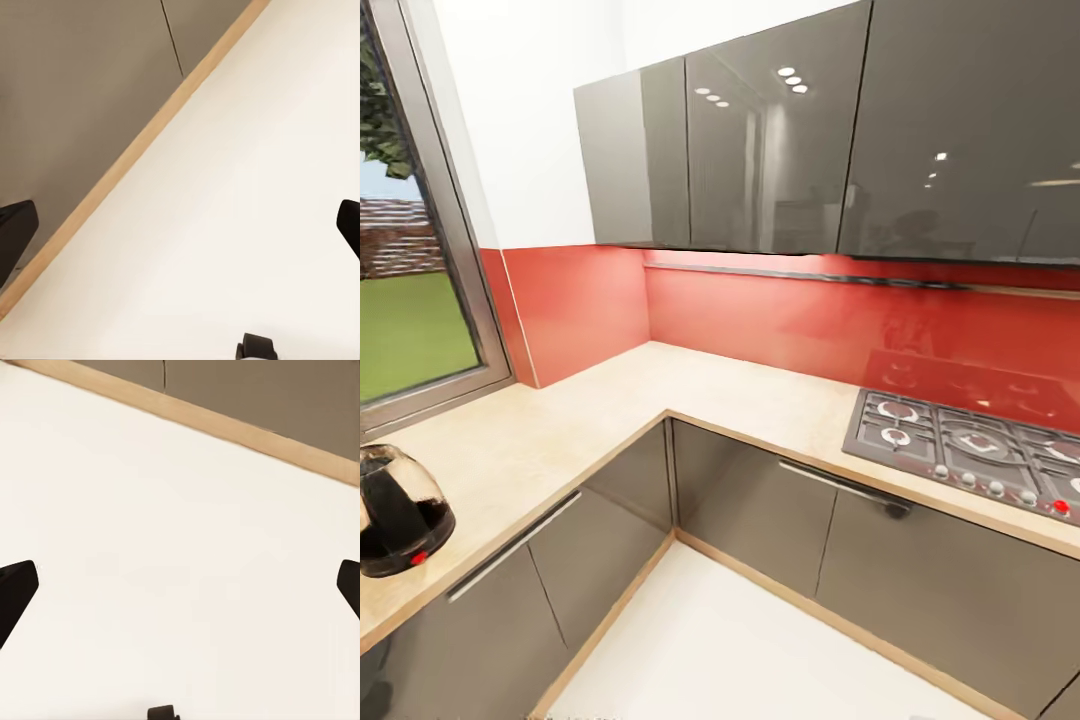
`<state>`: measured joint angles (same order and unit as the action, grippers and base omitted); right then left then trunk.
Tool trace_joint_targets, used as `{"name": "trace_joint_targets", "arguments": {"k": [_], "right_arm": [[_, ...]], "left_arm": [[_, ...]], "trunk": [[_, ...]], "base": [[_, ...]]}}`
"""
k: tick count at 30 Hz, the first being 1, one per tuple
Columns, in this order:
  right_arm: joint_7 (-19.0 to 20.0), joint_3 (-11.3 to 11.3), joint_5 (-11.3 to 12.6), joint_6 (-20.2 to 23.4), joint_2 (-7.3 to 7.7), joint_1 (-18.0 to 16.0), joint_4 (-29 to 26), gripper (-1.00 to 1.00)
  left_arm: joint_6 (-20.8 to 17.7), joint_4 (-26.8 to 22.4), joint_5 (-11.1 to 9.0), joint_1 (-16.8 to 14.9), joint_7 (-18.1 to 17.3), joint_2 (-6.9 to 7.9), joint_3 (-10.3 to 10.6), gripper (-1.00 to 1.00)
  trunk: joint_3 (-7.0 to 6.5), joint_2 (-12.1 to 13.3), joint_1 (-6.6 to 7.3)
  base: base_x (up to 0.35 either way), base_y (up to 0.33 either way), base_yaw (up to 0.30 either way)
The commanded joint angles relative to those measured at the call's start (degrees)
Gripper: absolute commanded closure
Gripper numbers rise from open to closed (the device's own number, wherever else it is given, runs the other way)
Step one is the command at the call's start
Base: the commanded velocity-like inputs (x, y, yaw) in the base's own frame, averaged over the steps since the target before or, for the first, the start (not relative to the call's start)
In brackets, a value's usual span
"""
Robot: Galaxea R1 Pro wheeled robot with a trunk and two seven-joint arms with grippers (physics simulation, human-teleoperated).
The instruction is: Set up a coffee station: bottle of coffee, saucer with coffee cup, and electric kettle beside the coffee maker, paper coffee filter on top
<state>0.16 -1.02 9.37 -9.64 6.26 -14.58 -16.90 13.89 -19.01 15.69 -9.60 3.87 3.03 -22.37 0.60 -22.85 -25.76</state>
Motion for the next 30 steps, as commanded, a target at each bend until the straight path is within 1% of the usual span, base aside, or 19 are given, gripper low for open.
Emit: {"name": "trace_joint_targets", "arguments": {"k": [1, 30], "right_arm": [[0.02, -0.13, 0.48, -0.20, 0.02, -0.01, 0.02, -1.00], [0.02, -0.13, 0.48, -0.19, -0.10, -0.01, 0.11, -1.00]], "left_arm": [[0.28, 0.11, 0.61, -0.07, 0.17, -0.03, -0.30, -1.00], [0.33, 0.11, 0.48, -0.07, 0.17, 0.04, -0.39, -1.00]], "trunk": [[0.06, -0.07, -0.02], [0.06, -0.07, -0.02]], "base": [[0.000, 0.000, 0.275], [0.000, 0.000, 0.275]]}}
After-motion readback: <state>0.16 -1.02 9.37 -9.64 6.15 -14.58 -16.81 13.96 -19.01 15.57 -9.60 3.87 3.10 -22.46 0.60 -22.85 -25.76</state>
